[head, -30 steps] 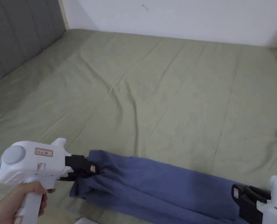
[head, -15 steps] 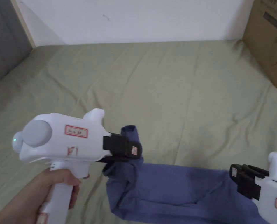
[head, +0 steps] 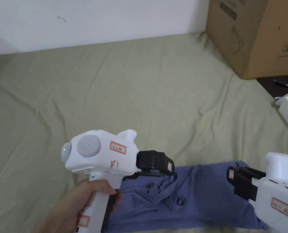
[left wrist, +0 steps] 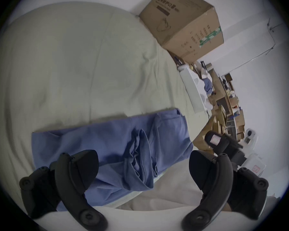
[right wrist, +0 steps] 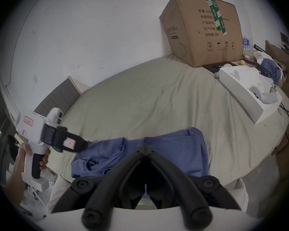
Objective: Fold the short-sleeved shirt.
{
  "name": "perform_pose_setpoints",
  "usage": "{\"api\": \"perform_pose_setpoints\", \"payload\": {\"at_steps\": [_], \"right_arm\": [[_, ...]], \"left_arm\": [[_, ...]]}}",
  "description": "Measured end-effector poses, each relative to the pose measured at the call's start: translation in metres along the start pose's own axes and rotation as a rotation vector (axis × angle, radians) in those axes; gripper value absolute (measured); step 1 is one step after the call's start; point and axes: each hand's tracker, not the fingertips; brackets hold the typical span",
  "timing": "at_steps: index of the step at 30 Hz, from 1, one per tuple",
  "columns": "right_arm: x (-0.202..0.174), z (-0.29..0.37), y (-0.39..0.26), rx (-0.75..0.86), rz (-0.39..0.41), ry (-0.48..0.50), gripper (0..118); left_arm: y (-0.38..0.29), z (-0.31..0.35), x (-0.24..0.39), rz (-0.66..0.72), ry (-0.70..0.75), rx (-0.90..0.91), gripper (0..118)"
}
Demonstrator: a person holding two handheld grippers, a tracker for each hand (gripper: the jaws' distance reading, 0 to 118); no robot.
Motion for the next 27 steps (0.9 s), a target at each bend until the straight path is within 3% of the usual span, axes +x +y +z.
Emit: {"api": "perform_pose_setpoints", "payload": {"at_steps": [4,5,6,7,8,9,11,16,20,27], "right_arm": [[0.005,-0.004,-0.005,-0.012,-0.023,0.009,0],[0.005,-0.005,-0.006,-0.013,-0.025,0.013,0],[0.004,-0.006,-0.006,-0.016,-0.025,0.018,0],[0.005,-0.008,-0.007,-0.019,-0.024,0.020,0],[0.004,-0.009,-0.007,-0.022,-0.022,0.023,0],[0.004,-0.010,-0.008,-0.027,-0.021,0.028,0],[0.003,-0.012,-0.010,-0.033,-0.019,0.034,0],[0.005,-0.015,-0.013,-0.052,-0.010,0.042,0],[0.012,-0.012,-0.010,-0.037,-0.077,0.080,0],[0.015,-0.009,-0.009,-0.042,-0.030,0.051,0]], "left_arm": [[0.002,0.033,-0.019,0.085,0.029,0.086,110],[0.000,0.038,-0.027,0.115,0.039,0.094,104],[-0.004,0.042,-0.028,0.125,0.052,0.093,88],[-0.007,0.043,-0.034,0.141,0.083,0.098,45],[-0.010,0.041,-0.040,0.127,0.124,0.088,15],[-0.013,0.036,-0.044,0.130,0.179,0.078,6],[-0.014,0.025,-0.063,0.118,0.230,0.053,6],[-0.027,0.007,-0.059,0.154,0.124,0.025,3],[-0.023,-0.017,-0.053,0.150,0.095,0.012,3],[-0.042,-0.057,-0.006,0.078,0.029,-0.098,3]]}}
